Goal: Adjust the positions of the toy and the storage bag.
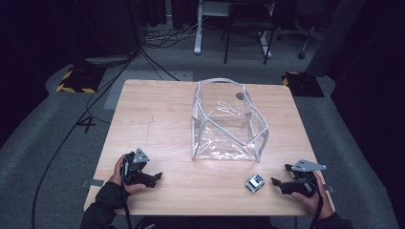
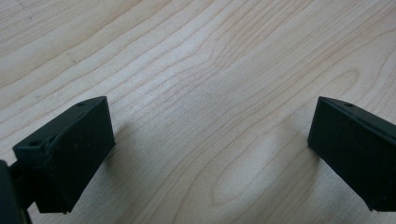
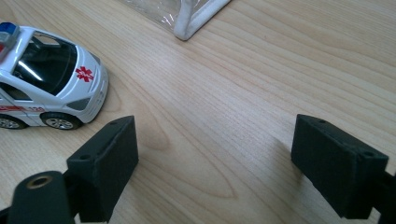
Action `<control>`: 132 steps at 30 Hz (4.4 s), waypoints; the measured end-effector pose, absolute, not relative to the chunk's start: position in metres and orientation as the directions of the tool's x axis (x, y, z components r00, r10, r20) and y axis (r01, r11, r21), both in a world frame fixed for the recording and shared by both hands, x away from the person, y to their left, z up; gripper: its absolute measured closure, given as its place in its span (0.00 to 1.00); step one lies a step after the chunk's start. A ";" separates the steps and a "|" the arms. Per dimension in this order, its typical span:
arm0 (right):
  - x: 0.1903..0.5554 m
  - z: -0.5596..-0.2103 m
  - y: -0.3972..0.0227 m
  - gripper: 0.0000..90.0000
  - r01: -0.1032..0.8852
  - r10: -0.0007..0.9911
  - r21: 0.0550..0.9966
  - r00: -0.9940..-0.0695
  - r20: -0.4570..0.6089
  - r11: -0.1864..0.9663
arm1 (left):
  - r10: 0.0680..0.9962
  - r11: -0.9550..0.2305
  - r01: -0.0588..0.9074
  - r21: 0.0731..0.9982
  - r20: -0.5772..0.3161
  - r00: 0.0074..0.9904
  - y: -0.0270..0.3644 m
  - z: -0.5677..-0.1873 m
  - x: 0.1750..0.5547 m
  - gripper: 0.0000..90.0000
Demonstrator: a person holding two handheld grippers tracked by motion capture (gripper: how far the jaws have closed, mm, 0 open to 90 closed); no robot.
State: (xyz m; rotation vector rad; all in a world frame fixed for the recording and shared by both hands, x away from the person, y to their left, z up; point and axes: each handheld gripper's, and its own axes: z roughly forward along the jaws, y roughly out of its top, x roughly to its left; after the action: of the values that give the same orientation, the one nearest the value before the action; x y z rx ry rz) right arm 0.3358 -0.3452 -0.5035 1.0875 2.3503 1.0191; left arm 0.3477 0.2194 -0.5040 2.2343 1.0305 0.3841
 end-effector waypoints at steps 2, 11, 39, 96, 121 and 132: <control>0.336 -0.504 -0.345 0.16 0.508 0.767 0.739 -0.641 -0.019 0.443 | 0.761 -0.482 0.577 0.659 -0.010 0.648 0.219 -0.504 0.348 0.01; 0.332 -0.504 -0.334 0.17 0.520 0.784 0.741 -0.621 -0.013 0.425 | 0.778 -0.461 0.601 0.653 -0.028 0.628 0.218 -0.504 0.345 0.01; 0.301 -0.503 -0.266 0.10 0.424 0.612 0.710 -0.791 -0.012 0.563 | 0.776 -0.468 0.595 0.654 -0.018 0.631 0.219 -0.504 0.344 0.01; 0.338 -0.503 -0.322 0.27 0.551 0.841 0.750 -0.541 -0.013 0.366 | 0.571 -0.614 0.450 0.649 -0.029 0.821 0.103 -0.503 0.383 0.03; 0.338 -0.503 -0.323 0.27 0.549 0.837 0.750 -0.547 -0.012 0.369 | 0.608 -0.570 0.400 0.718 0.041 0.793 0.095 -0.500 0.390 0.75; 0.338 -0.503 -0.323 0.27 0.549 0.836 0.750 -0.549 -0.010 0.369 | 0.610 -0.544 0.417 0.728 0.002 0.792 0.093 -0.500 0.393 0.37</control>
State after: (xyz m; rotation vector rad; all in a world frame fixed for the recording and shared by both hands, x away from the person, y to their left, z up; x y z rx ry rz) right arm 0.3384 -0.3226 -0.5032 1.2057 2.2453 1.0061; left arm 0.3931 0.0928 -0.4997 2.2248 0.7560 0.3290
